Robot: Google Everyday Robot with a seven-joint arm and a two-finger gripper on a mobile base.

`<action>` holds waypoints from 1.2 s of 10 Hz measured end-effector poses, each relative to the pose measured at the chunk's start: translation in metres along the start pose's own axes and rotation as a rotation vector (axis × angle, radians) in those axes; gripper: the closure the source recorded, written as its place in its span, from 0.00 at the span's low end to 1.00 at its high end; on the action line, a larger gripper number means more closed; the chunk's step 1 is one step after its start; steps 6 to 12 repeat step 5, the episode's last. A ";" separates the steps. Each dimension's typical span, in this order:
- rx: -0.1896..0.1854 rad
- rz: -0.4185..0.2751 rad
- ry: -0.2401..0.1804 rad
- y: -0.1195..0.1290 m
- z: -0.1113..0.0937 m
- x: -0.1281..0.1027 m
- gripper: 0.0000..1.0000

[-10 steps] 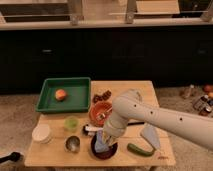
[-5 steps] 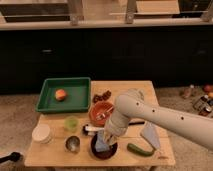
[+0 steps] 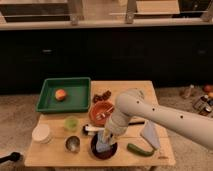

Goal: Place sponge in purple bowl

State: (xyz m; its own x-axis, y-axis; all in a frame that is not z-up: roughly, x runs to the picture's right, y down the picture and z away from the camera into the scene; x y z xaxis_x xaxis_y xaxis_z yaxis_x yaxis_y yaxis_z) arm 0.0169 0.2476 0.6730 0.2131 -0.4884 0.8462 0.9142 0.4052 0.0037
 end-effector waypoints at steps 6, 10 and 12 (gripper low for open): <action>0.011 0.030 0.015 0.001 -0.001 0.010 0.20; 0.011 0.030 0.015 0.001 -0.001 0.010 0.20; 0.011 0.030 0.015 0.001 -0.001 0.010 0.20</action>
